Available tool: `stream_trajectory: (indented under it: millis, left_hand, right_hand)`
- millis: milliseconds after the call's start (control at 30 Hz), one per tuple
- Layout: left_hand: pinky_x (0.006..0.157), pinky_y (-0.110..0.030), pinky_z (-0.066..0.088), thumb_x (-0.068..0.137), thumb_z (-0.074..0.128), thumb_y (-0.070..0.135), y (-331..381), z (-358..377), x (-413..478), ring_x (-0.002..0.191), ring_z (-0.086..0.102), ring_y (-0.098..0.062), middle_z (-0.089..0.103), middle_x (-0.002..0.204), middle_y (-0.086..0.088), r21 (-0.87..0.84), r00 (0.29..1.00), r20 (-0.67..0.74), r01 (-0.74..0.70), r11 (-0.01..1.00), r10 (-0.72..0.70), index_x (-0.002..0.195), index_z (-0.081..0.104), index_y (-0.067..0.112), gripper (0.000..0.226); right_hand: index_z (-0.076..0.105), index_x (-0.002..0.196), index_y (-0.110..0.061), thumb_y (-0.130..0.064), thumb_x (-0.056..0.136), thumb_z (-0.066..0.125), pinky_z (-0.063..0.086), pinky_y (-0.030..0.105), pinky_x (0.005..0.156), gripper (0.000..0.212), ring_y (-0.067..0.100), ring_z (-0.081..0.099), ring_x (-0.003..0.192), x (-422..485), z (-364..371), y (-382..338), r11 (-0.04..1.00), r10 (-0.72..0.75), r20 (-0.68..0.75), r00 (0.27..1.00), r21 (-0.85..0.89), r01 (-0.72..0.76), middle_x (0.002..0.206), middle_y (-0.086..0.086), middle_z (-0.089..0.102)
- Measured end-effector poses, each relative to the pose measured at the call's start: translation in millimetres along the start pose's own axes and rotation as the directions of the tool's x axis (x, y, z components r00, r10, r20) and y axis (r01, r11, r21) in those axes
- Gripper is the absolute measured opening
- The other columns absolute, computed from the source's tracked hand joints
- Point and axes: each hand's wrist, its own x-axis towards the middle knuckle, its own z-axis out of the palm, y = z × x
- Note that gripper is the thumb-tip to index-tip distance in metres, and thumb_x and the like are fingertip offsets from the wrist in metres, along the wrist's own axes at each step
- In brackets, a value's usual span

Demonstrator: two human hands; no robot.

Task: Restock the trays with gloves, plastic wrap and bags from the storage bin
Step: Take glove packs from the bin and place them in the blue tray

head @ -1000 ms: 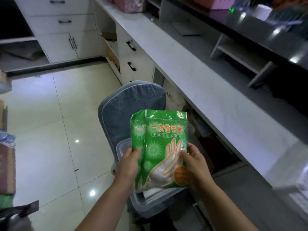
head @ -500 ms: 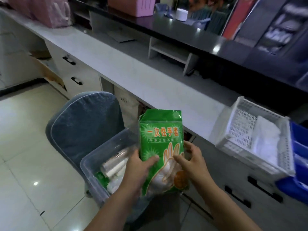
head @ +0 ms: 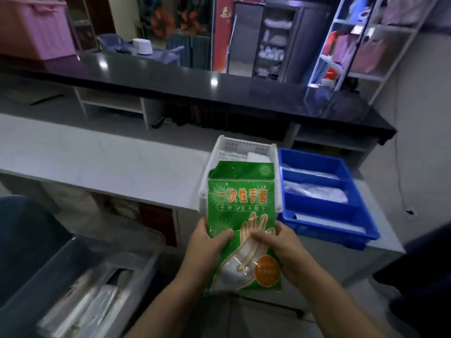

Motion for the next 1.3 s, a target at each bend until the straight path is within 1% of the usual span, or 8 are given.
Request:
stream_trajectory:
  millis: [200,333,433,633,733,867,1167,1300]
  left_hand:
    - [0.070,-0.031,0.058,0.079,0.069,0.006,0,123,10,0.082,0.070,-0.016,0.072,0.091,-0.003,0.079,0.996,0.081,-0.046,0.996,0.039,0.094,0.059,0.020,0.022]
    - [0.065,-0.018,0.053,0.080,0.066,0.003,-7,179,27,0.082,0.066,-0.012,0.069,0.092,-0.004,0.108,0.991,0.098,-0.102,0.989,0.092,0.092,0.057,0.021,0.024]
    - [0.068,-0.025,0.052,0.081,0.065,0.004,-12,202,42,0.083,0.064,-0.014,0.068,0.092,-0.004,0.144,0.993,0.087,-0.092,0.985,0.080,0.092,0.057,0.024,0.024]
    - [0.067,-0.022,0.052,0.081,0.063,0.023,-3,231,99,0.079,0.063,0.000,0.069,0.087,0.008,0.370,0.972,0.181,-0.207,0.906,0.149,0.087,0.060,0.033,0.012]
    - [0.061,-0.017,0.045,0.081,0.058,0.031,2,254,146,0.076,0.059,0.003,0.065,0.090,0.015,0.522,0.945,0.273,-0.303,0.798,0.180,0.090,0.058,0.036,0.010]
    - [0.082,-0.026,0.044,0.086,0.055,0.032,-2,289,219,0.101,0.058,-0.012,0.062,0.118,0.005,0.706,0.891,0.402,-0.449,0.548,0.212,0.118,0.058,0.024,0.033]
    - [0.079,-0.038,0.040,0.092,0.041,0.024,-29,357,341,0.103,0.052,-0.030,0.059,0.111,-0.012,0.763,0.765,0.644,-0.642,0.072,0.006,0.111,0.057,0.008,0.029]
    - [0.084,-0.037,0.039,0.089,0.044,0.030,-39,376,365,0.110,0.050,-0.032,0.055,0.122,-0.012,0.796,0.786,0.603,-0.602,0.052,-0.137,0.124,0.049,0.013,0.040]
  right_hand:
    - [0.060,0.101,-0.008,-0.004,0.074,0.073,0.059,0.034,0.064,0.030,0.027,0.073,0.075,4,-118,-32,0.993,-0.080,-0.128,0.989,-0.094,0.069,0.086,0.012,0.075]
    - [0.063,0.099,-0.010,-0.002,0.074,0.074,0.058,0.041,0.075,0.028,0.027,0.072,0.079,18,-189,-61,0.964,-0.190,-0.221,0.957,-0.229,0.138,0.088,0.012,0.074]
    - [0.062,0.100,-0.008,0.002,0.074,0.073,0.058,0.046,0.078,0.029,0.032,0.070,0.083,29,-234,-82,0.940,-0.268,-0.303,0.914,-0.288,0.181,0.093,0.016,0.071]
    - [0.058,0.084,-0.026,-0.007,0.076,0.074,0.051,0.017,0.045,0.026,0.006,0.069,0.059,65,-304,-114,0.888,-0.400,-0.434,0.807,-0.402,0.223,0.083,0.000,0.069]
    - [0.056,0.085,-0.029,-0.015,0.075,0.075,0.051,0.022,0.050,0.025,0.008,0.068,0.063,83,-326,-125,0.841,-0.460,-0.491,0.740,-0.508,0.186,0.082,-0.004,0.068]
    - [0.056,0.085,-0.033,-0.019,0.073,0.077,0.056,0.037,0.068,0.028,0.015,0.068,0.076,108,-345,-139,0.815,-0.463,-0.545,0.699,-0.572,0.095,0.083,-0.004,0.068]
    - [0.053,0.076,-0.040,-0.025,0.069,0.079,0.049,0.026,0.060,0.032,-0.004,0.058,0.071,160,-356,-156,0.764,-0.466,-0.583,0.665,-0.644,-0.029,0.074,-0.020,0.061]
    - [0.058,0.081,-0.027,-0.022,0.068,0.079,0.053,0.028,0.060,0.026,0.002,0.064,0.068,176,-360,-156,0.773,-0.447,-0.576,0.684,-0.634,-0.029,0.076,-0.011,0.068]
